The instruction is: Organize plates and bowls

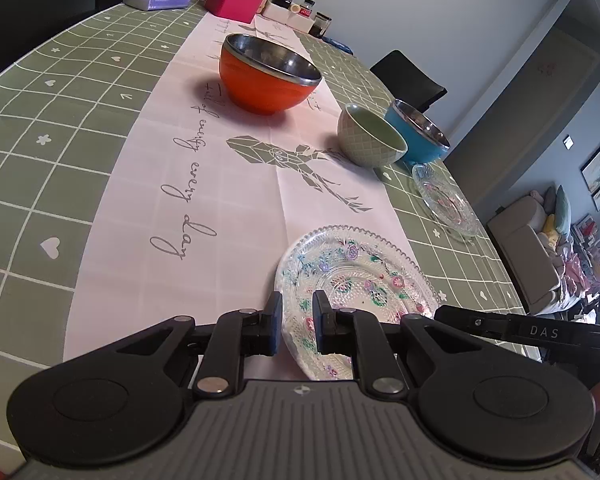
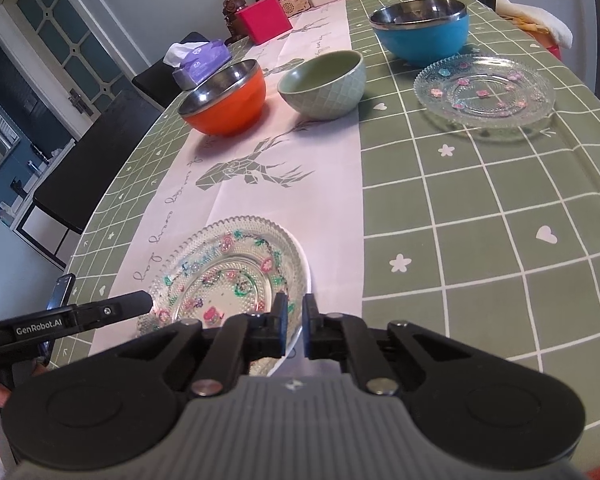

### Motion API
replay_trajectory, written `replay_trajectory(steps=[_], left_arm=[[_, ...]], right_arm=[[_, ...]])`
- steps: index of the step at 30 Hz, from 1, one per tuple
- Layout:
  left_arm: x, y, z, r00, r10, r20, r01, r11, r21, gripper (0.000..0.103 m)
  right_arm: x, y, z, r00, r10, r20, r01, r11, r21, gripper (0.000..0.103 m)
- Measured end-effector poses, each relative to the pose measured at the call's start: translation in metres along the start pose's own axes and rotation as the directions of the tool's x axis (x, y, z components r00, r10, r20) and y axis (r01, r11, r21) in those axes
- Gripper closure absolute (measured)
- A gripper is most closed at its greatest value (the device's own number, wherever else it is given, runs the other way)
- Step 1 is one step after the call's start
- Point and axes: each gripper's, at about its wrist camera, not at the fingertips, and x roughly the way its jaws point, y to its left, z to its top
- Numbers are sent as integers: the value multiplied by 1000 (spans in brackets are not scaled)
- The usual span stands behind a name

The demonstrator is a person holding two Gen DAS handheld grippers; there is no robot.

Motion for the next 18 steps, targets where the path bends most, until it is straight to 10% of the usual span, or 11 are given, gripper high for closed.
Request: replay_trajectory(steps=[9,18], left_arm=[[-18,-1,9,996,-29,88,32,999,-31,84],[-4,-55,20,999,-52,-6,52,989,138,66]], right_arm=[[-16,-10,7,997,7,74,-12,998,69,63],[-26,-20,21,992,-98,79,95,994,50,41]])
